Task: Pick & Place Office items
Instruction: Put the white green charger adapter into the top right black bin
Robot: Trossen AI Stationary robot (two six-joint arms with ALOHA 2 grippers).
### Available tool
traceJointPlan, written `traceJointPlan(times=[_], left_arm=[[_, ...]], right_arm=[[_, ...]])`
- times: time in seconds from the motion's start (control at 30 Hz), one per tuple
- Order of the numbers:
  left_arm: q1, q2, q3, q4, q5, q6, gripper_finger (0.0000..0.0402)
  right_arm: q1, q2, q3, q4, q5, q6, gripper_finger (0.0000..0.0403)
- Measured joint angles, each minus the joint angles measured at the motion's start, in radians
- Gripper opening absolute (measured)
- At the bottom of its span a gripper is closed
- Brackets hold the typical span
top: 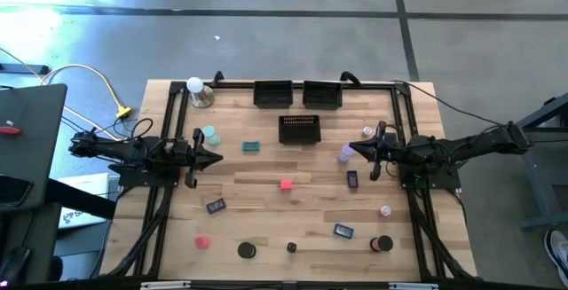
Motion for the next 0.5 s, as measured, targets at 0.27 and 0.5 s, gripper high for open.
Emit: traceJointPlan(times=[0.27,0.5], left_arm=[[0.0,0.0,0.0,0.0,0.0,0.0,0.0001],[0.0,0.0,0.0,0.0,0.0,0.0,0.0001]], right_arm=[[0.0,0.035,0.022,0.002,-0.001,-0.02,0.0042],[0.0,0.042,0.023,0.034,-0.001,-0.013,0.0159]])
